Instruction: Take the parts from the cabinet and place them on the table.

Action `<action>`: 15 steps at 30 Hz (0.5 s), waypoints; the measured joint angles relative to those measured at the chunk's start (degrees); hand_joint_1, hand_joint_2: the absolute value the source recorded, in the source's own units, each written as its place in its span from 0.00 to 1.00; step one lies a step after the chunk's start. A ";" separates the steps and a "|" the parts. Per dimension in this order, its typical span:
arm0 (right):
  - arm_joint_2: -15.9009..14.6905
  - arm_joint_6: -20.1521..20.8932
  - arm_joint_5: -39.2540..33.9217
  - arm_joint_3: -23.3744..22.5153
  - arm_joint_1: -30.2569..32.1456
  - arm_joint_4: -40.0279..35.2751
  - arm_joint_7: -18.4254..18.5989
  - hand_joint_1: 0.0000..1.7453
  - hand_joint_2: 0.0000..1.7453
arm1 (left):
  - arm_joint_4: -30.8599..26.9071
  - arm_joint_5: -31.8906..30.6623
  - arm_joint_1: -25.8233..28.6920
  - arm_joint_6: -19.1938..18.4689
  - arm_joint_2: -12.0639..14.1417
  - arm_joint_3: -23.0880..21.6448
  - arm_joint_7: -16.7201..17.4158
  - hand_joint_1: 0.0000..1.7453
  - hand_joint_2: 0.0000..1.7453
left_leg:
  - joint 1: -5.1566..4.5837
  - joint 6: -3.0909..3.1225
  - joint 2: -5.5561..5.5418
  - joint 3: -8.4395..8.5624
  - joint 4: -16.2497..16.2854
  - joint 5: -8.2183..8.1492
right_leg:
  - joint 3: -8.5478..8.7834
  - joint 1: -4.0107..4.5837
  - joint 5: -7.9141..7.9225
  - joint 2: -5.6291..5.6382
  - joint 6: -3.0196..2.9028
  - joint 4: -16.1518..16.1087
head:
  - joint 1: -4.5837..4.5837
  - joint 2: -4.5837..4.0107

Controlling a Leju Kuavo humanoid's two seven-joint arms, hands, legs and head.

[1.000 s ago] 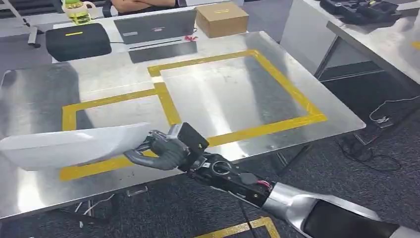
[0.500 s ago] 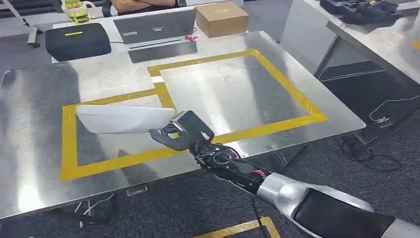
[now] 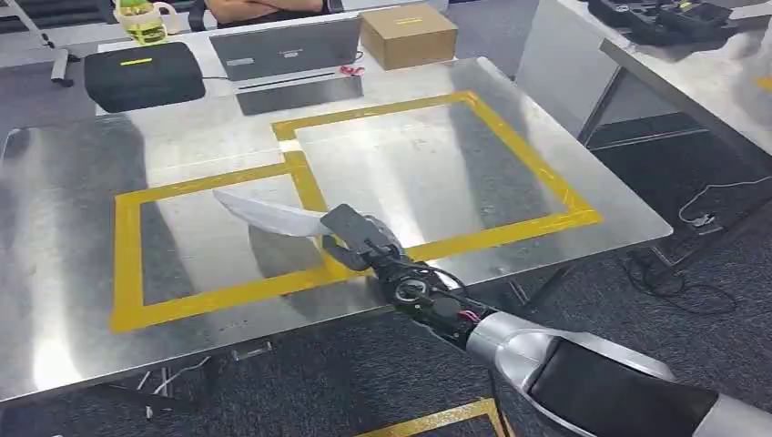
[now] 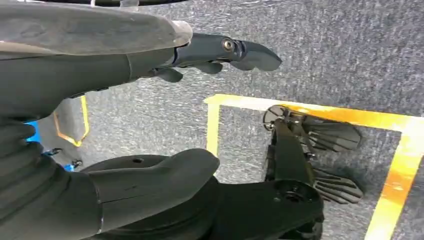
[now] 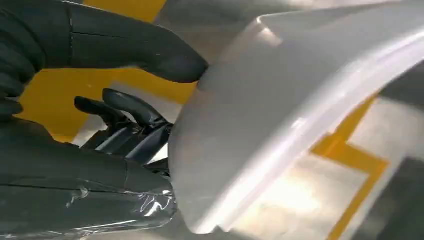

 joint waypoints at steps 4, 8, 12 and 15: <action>0.00 -3.33 4.34 0.05 0.04 2.32 2.30 1.00 1.00 | 0.00 -0.44 -0.02 -0.50 0.02 -0.15 0.00 0.00 1.00 | 0.00 0.00 0.02 0.01 0.00 0.00 | 0.00 0.00 0.00 0.03 0.00 -0.01 | -0.02 0.00; 0.22 -3.85 4.88 0.13 0.05 4.03 2.08 1.00 1.00 | 0.00 -0.59 -0.04 -0.85 0.02 -0.72 -0.04 0.00 1.00 | 0.00 0.00 0.01 0.00 0.00 0.00 | 0.00 0.00 0.00 0.02 0.00 -0.02 | -0.02 0.00; 0.39 -4.07 5.01 0.13 0.06 4.90 1.65 1.00 1.00 | 0.00 -0.74 -0.05 -0.94 0.02 -1.05 -0.24 0.00 1.00 | 0.00 0.01 0.01 0.03 0.00 0.00 | 0.03 0.00 0.01 0.03 0.01 -0.02 | -0.04 0.00; 0.39 -4.18 5.03 0.13 0.06 5.36 0.72 0.00 1.00 | 0.00 -0.94 -0.05 -1.09 0.04 -1.38 -0.53 0.00 1.00 | 0.00 0.01 0.01 0.06 0.00 0.00 | 0.06 0.00 0.01 0.03 0.01 -0.02 | -0.04 0.00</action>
